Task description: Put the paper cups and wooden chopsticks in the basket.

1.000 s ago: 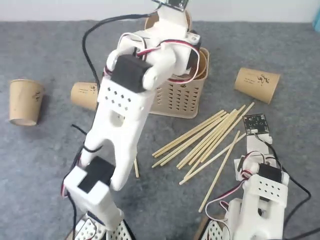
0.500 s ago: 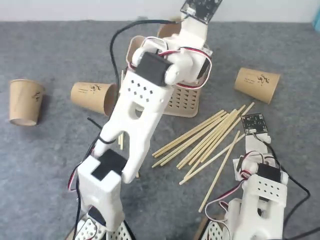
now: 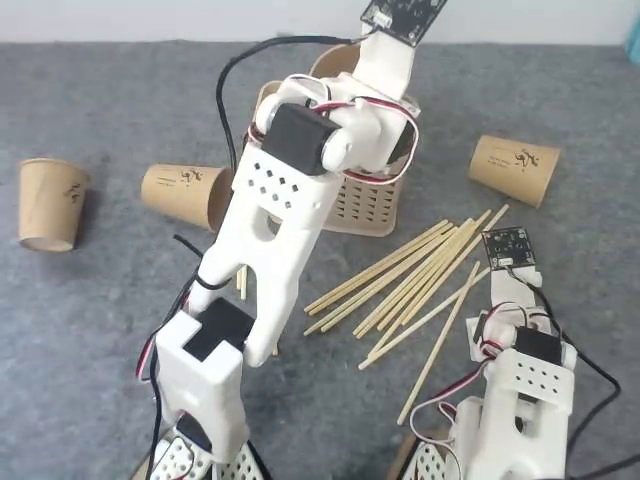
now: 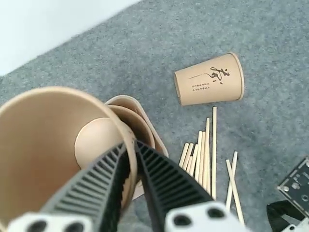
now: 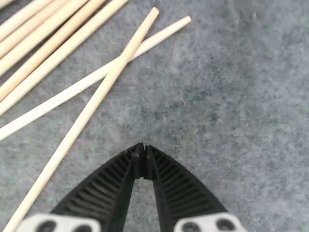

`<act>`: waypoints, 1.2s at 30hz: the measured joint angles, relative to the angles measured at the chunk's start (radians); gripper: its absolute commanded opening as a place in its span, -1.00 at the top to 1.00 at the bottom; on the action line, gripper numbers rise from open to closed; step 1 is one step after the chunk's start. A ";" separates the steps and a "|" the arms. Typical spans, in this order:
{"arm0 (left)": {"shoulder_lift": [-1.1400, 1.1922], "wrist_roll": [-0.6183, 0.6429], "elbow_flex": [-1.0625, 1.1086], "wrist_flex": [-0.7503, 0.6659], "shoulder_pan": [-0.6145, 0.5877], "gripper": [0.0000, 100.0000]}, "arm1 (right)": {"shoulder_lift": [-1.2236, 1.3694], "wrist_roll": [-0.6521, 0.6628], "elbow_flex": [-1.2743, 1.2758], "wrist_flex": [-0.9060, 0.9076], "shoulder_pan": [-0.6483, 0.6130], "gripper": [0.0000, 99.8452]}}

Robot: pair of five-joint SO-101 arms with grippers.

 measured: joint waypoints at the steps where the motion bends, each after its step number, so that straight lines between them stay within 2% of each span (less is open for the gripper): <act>1: 0.000 -0.009 0.000 0.008 0.000 0.68 | 0.000 0.000 0.000 0.000 0.000 0.98; 3: 0.000 -0.009 0.000 0.025 0.000 0.55 | 0.000 0.000 0.000 0.000 0.002 0.98; 11: -0.078 0.044 -0.126 0.084 -0.094 0.55 | 0.000 0.000 0.000 0.000 0.000 0.98; 15: -0.163 0.044 -0.189 0.112 -0.232 0.61 | 0.000 0.000 0.000 0.000 0.000 0.98; 19: -0.184 0.044 -0.192 0.115 -0.456 0.70 | 0.000 0.000 0.000 0.000 0.000 0.98; 23: -0.130 0.026 -0.144 0.028 -0.697 0.85 | 0.000 0.003 0.000 0.000 0.000 0.98; 27: 0.006 0.020 -0.098 -0.089 -0.867 0.98 | 0.000 0.003 0.000 0.000 0.000 0.98; 31: 0.169 0.014 -0.087 -0.204 -0.968 0.97 | 0.000 0.006 0.000 0.000 0.000 0.98; 36: 0.381 0.014 -0.086 -0.416 -1.045 0.97 | 0.000 0.006 0.000 0.000 0.000 0.98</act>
